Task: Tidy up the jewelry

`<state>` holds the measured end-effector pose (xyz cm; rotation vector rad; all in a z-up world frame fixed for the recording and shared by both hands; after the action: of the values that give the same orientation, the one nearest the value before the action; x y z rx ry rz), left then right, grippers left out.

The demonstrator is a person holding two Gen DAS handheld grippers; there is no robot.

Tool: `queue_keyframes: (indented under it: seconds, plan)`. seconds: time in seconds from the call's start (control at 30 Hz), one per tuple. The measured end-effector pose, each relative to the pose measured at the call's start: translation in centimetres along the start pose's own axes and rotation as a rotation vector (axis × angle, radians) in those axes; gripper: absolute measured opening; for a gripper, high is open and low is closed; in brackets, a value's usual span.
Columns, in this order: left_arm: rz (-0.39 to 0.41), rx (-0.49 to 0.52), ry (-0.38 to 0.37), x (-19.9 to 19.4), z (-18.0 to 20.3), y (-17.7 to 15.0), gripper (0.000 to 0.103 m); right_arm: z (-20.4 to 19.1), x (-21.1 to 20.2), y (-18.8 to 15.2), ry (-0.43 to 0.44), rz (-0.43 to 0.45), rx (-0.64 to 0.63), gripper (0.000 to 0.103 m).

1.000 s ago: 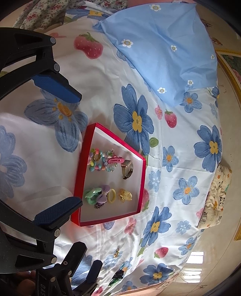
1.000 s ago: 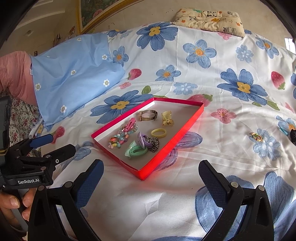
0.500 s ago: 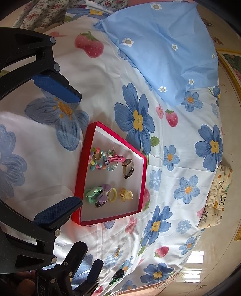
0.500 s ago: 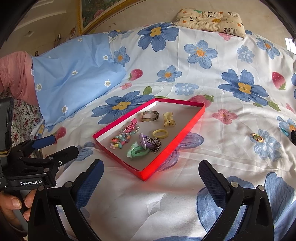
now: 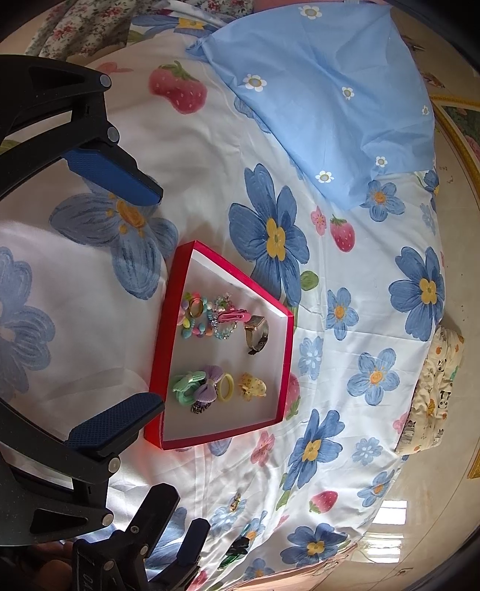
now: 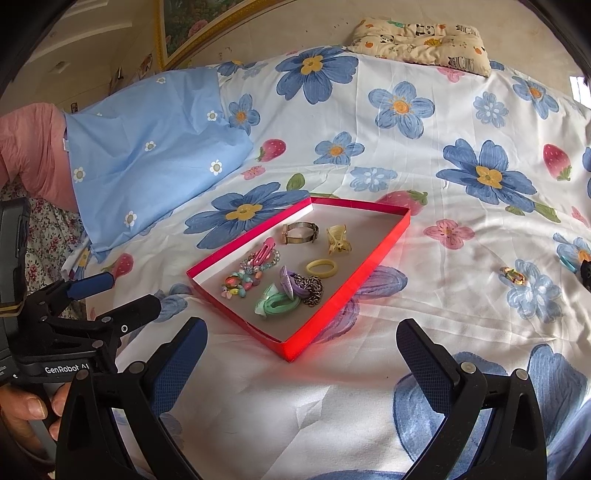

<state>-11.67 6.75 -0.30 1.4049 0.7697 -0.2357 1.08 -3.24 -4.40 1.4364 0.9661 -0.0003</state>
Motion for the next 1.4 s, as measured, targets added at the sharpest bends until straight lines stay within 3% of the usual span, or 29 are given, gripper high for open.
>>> queue_keyframes:
  seconds: [1.4]
  plan:
    - [0.0,0.004,0.018,0.53,0.17,-0.04,0.102,-0.26,0.07,0.17,0.011,0.001,0.011,0.103]
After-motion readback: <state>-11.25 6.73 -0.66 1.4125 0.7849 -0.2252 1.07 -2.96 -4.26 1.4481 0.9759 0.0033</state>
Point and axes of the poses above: each gripper's, at about its wrist camera, not at the fingertips, and x roughly the way its jaws point, z to its right, y to its top, the point moved 3 cm from there along x, roughly the way its jaws point, and after that the axes turned 1 degree about z, right-handed, at the moved point
